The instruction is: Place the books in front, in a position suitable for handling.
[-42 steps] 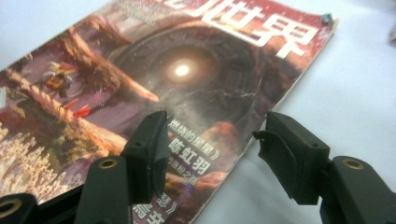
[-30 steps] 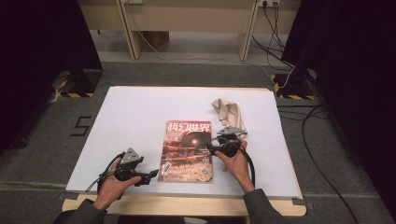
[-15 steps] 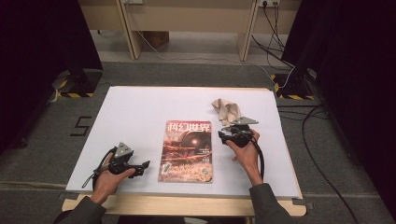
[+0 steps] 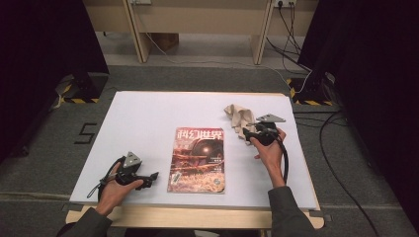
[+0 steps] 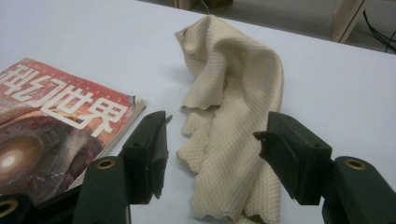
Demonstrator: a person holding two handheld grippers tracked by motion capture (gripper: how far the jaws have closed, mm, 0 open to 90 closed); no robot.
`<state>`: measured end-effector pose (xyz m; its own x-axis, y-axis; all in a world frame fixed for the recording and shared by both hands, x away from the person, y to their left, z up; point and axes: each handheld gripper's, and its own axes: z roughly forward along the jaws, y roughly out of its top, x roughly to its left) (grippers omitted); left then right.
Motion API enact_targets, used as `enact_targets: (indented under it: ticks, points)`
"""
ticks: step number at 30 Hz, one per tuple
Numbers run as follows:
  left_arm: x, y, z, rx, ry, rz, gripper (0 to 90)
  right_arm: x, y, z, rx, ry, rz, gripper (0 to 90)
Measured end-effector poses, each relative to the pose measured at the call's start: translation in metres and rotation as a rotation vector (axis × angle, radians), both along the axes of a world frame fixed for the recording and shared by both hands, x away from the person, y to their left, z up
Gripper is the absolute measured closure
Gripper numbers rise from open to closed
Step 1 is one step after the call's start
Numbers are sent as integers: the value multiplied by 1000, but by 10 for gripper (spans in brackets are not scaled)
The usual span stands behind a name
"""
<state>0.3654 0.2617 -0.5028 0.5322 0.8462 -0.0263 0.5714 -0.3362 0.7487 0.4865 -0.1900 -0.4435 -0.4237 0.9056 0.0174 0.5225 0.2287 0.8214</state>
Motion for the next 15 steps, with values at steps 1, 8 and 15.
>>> enact_targets:
  ticks: [1,8,15]
  points:
    - [0,0,0,4,-2,-1,147,1,-1,0,5,-3,-3,399]
    - [0,0,0,4,1,-5,141,11,-9,1,5,11,-25,375]
    - [1,0,-1,1,5,-6,136,34,-8,-3,-8,31,-42,334]
